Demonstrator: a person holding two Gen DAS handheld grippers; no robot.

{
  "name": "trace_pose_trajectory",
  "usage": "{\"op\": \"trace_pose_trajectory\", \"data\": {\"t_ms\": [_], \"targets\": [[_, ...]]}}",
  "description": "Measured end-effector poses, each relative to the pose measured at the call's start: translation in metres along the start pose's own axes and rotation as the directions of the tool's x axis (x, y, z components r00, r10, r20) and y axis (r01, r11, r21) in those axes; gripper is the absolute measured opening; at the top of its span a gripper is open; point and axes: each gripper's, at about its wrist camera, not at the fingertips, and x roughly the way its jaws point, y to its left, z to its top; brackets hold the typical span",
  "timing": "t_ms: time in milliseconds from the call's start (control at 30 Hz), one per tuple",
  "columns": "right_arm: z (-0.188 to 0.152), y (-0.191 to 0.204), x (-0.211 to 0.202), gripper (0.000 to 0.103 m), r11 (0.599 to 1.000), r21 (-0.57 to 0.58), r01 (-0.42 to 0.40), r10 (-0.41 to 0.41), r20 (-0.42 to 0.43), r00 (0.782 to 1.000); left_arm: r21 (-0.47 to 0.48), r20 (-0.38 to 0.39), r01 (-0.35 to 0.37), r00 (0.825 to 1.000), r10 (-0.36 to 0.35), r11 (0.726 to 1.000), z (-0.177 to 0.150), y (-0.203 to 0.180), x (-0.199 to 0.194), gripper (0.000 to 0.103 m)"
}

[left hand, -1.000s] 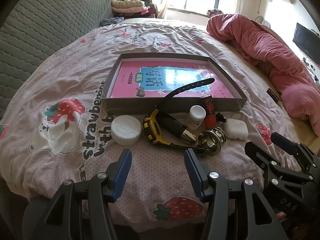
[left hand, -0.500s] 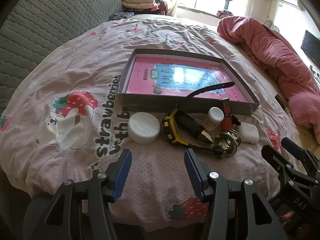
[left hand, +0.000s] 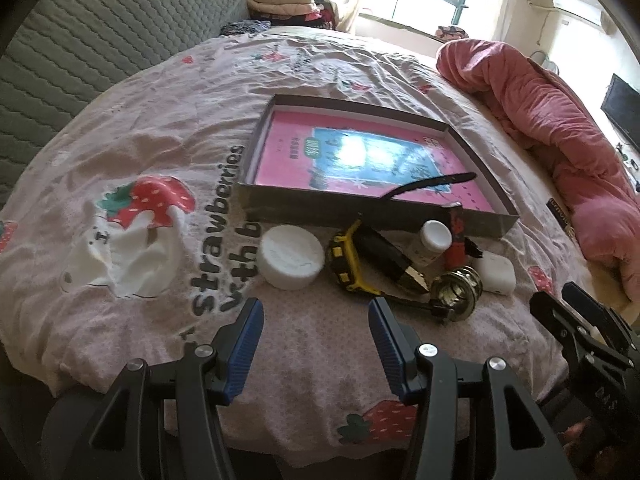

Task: Organize rigid objects
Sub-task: 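Close the left gripper on the yellow watch while the right gripper grasps the silver door knob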

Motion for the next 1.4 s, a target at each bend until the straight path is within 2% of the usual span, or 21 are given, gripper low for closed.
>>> {"op": "trace_pose_trajectory", "data": {"t_ms": [300, 500, 667, 1033, 1400], "targets": [[0.004, -0.015, 0.005, 0.08, 0.998, 0.064, -0.006, 0.006, -0.003, 1.0, -0.061, -0.074, 0.085, 0.993, -0.089, 0.995, 0.003, -0.004, 0.034, 0.054], [0.006, -0.017, 0.01, 0.08, 0.997, 0.072, -0.003, 0.004, -0.007, 1.0, -0.076, -0.078, 0.134, 0.987, -0.139, 0.988, 0.007, -0.008, 0.046, 0.054], [0.006, -0.013, 0.015, 0.08, 0.999, 0.044, 0.001, 0.0, -0.014, 1.0, -0.102, -0.08, 0.193, 0.976, -0.201, 0.976, 0.01, -0.007, 0.056, 0.049], [0.003, 0.015, 0.042, 0.08, 0.995, -0.081, -0.05, 0.043, -0.088, 0.995, -0.139, -0.076, 0.239, 0.965, -0.251, 0.961, 0.017, -0.001, 0.069, 0.044], [0.001, 0.032, 0.064, 0.08, 0.986, -0.141, -0.084, 0.065, -0.133, 0.989, -0.193, -0.069, 0.278, 0.953, -0.296, 0.941, 0.023, 0.01, 0.077, 0.041]]}}
